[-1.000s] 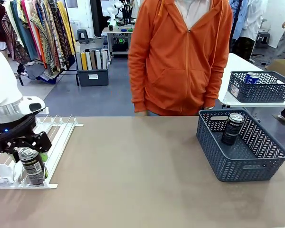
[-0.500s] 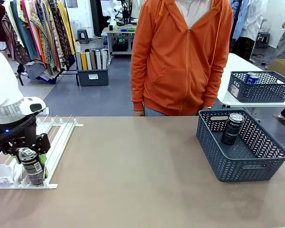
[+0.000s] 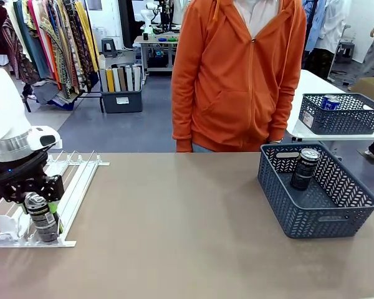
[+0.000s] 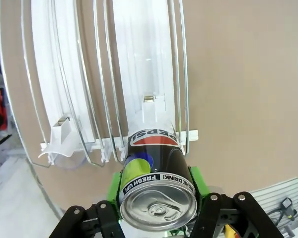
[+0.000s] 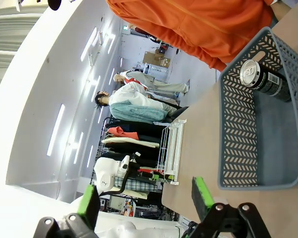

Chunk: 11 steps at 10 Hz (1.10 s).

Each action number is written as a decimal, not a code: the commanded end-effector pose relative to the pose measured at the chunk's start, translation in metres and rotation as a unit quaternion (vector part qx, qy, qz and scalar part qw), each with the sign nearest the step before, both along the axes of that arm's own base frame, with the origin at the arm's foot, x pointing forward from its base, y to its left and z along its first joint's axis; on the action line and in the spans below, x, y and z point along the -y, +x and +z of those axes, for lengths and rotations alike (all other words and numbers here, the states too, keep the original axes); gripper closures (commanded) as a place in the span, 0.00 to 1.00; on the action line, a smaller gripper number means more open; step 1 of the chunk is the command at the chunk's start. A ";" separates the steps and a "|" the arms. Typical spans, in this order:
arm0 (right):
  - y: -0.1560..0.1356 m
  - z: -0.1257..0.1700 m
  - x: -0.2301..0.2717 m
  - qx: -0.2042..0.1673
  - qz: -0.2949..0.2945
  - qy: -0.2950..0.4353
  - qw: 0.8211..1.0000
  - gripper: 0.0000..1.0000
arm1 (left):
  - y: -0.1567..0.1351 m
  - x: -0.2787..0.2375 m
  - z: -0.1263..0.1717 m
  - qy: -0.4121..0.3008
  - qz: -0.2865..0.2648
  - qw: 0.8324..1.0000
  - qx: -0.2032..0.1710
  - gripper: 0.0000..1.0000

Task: Retrieve and store the cans from the dispenser.
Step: Pick up one can from the Automatic Can Dispenser and place it in the middle of the table.

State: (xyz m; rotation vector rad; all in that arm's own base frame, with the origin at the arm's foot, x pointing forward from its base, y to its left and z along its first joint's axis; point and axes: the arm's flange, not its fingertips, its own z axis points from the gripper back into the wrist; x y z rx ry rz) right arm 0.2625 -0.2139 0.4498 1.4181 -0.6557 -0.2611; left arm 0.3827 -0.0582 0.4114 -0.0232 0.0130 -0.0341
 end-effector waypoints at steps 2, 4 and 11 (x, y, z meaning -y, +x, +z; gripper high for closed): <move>0.003 0.005 0.000 0.007 -0.004 0.009 1.000 0.00 | -0.020 0.001 0.052 0.022 -0.006 0.997 0.068 1.00; 0.003 0.005 0.000 0.007 -0.004 0.009 1.000 0.00 | -0.052 -0.002 0.112 0.009 -0.009 0.995 0.096 1.00; 0.003 0.005 0.000 0.007 -0.004 0.009 1.000 0.00 | -0.097 -0.017 0.173 -0.032 0.006 0.987 0.156 1.00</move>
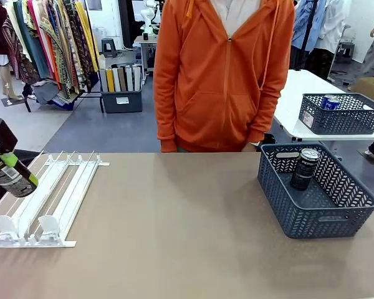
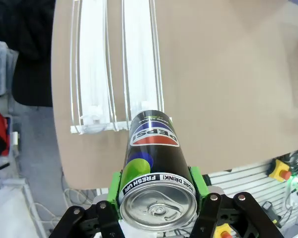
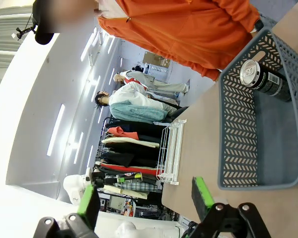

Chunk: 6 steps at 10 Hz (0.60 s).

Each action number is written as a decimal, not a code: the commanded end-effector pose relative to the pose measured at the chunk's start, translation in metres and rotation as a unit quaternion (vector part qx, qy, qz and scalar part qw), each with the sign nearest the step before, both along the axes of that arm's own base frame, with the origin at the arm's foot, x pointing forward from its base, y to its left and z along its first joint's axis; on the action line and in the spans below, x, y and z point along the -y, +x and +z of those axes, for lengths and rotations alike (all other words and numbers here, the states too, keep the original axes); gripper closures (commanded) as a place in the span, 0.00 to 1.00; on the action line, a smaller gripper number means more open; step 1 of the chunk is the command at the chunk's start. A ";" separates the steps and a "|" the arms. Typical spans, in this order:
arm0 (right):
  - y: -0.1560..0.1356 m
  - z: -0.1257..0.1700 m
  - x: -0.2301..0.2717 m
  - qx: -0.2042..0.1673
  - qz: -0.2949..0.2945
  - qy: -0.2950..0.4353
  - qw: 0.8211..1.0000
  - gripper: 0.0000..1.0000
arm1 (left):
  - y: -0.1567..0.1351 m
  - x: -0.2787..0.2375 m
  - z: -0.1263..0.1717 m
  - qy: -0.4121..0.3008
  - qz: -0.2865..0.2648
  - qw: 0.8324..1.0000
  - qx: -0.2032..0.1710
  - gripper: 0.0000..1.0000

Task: Retrieve and store the cans from the dispenser.
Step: Pick up one can from the Automatic Can Dispenser and place it in the middle of the table.

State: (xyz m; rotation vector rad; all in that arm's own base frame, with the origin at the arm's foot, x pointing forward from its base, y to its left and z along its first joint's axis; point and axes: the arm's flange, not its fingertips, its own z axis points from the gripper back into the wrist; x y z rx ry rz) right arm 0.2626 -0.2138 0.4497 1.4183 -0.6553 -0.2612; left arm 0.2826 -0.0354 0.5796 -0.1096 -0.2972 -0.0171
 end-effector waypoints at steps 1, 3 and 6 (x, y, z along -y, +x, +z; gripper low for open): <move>0.002 0.005 0.000 0.007 -0.004 0.009 1.000 0.00 | 0.003 0.005 0.005 0.014 -0.002 1.000 0.002 1.00; 0.002 0.005 0.000 0.007 -0.004 0.009 1.000 0.00 | 0.005 0.004 -0.003 -0.054 -0.020 0.998 -0.009 1.00; 0.002 0.005 0.000 0.007 -0.004 0.009 1.000 0.00 | 0.037 0.115 0.000 -0.047 -0.084 0.995 -0.006 1.00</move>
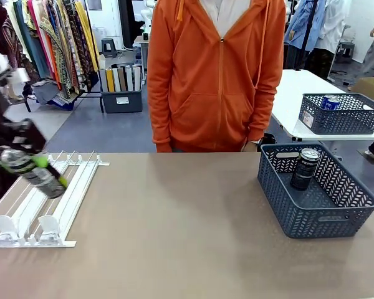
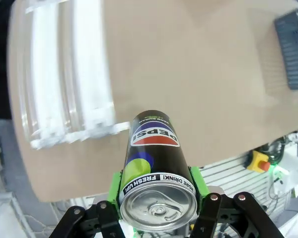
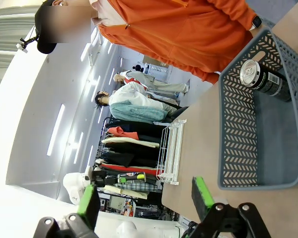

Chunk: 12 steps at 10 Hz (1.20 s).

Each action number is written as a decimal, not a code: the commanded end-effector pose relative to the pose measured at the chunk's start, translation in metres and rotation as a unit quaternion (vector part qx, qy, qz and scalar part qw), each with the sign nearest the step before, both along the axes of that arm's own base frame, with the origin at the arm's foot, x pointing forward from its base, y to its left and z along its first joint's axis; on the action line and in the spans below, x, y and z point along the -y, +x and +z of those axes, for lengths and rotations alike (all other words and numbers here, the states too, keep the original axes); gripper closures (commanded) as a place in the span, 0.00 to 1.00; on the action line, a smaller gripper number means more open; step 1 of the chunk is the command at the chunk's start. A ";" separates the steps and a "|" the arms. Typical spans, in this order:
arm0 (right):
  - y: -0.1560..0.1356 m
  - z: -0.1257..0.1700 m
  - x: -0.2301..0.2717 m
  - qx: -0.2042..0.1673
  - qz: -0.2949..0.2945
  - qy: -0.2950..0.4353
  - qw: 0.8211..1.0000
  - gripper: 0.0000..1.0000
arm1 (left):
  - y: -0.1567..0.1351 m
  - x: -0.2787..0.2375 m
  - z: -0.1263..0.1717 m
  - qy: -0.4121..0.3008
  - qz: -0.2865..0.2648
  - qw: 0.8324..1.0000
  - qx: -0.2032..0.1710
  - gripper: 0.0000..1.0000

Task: Retrieve and store the cans from the dispenser.
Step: Pick up one can from the Automatic Can Dispenser and place it in the middle of the table.

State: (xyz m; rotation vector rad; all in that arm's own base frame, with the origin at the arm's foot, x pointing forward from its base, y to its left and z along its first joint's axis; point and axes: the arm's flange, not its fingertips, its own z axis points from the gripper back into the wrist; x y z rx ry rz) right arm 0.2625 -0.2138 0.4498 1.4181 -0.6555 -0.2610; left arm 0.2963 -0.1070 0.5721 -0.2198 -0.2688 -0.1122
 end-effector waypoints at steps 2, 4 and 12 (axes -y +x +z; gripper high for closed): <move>0.002 0.005 0.000 0.007 -0.004 0.009 1.000 0.00 | 0.055 0.142 -0.023 0.026 -0.114 0.993 -0.031 1.00; 0.002 0.005 0.000 0.007 -0.004 0.009 1.000 0.00 | 0.080 0.223 -0.077 0.065 -0.140 0.986 -0.064 1.00; 0.002 0.005 0.000 0.007 -0.004 0.009 1.000 0.00 | 0.097 0.274 -0.150 0.142 -0.139 0.977 -0.079 1.00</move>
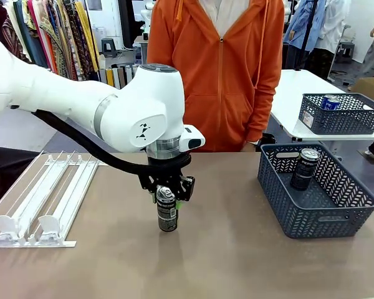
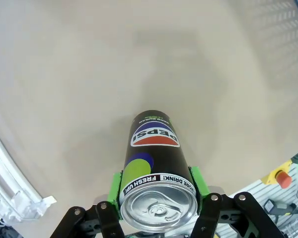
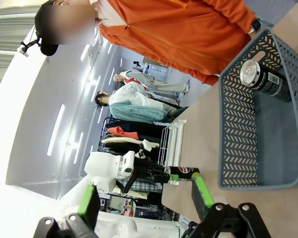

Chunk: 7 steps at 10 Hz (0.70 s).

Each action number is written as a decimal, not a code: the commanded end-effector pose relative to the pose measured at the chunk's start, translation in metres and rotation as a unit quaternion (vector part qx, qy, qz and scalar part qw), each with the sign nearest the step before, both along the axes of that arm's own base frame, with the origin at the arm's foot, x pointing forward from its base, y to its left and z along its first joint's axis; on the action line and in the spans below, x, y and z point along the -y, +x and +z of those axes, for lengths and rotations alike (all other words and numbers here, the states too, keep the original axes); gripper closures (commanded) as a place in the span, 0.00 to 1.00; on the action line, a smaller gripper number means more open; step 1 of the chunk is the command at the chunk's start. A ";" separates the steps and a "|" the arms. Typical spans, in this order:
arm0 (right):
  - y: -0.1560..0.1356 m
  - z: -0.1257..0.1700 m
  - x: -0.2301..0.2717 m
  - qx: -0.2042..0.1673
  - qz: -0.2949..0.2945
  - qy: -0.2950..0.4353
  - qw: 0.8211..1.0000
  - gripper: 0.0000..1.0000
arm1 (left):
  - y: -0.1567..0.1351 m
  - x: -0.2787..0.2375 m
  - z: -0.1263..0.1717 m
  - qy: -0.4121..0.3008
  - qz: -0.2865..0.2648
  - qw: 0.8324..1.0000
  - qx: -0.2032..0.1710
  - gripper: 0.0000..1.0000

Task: Retrieve and store the cans from the dispenser.
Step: Pick up one can from the Automatic Can Dispenser and place it in the middle of the table.

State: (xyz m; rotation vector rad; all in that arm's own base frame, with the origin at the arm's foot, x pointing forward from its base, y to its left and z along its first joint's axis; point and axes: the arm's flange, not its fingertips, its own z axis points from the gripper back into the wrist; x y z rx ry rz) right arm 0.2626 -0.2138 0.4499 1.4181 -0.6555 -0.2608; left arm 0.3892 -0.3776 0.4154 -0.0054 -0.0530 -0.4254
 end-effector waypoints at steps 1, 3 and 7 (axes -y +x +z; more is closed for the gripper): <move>0.002 0.005 0.000 0.007 -0.004 0.009 1.000 0.00 | 0.004 0.005 0.006 0.011 0.005 1.000 0.004 0.96; 0.002 0.005 0.000 0.007 -0.004 0.009 1.000 0.00 | 0.002 0.004 0.006 0.009 0.008 1.000 0.011 0.00; 0.002 0.005 0.000 0.007 -0.004 0.009 1.000 0.00 | 0.001 -0.001 0.013 -0.002 0.016 1.000 0.020 0.00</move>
